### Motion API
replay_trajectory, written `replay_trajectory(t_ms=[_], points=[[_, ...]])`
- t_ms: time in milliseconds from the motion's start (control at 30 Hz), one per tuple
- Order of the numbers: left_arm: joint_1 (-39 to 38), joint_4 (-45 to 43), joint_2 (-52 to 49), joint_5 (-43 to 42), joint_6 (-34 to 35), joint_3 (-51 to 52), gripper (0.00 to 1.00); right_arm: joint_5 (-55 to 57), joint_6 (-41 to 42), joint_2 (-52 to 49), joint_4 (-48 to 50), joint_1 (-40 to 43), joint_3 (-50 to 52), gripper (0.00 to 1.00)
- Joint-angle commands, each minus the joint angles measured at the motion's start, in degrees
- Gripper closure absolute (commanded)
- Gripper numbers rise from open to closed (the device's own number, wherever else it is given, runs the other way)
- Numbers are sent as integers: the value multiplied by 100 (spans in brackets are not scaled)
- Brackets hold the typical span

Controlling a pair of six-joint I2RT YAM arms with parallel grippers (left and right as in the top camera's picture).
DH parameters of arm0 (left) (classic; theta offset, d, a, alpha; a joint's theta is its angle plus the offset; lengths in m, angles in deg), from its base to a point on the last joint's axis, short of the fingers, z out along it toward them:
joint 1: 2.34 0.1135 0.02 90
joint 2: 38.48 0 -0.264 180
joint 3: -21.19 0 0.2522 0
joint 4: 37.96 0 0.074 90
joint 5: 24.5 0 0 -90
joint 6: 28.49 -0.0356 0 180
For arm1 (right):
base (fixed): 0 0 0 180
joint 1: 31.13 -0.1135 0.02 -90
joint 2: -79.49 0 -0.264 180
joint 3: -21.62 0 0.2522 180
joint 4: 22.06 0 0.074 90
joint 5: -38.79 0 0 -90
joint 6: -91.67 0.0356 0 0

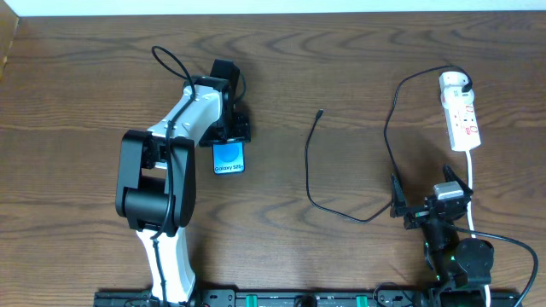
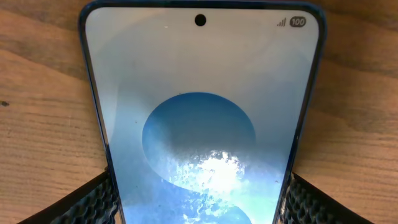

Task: Plug charger to phone and switch on socket
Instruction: 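Lift the phone with the left gripper and tilt it toward center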

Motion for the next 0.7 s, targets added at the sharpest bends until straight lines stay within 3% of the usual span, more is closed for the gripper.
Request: replay_trajectory(t_ms=[0,267,667], points=[[2,120,256,160,33,-107,26,22,-33,35,-7,24,24,1],[2,404,758,107,201,-107,26,22,-33,35,-7,24,24,1],[15,778,879,-1342,203,-107,26,22,-33,35,-7,24,24,1]])
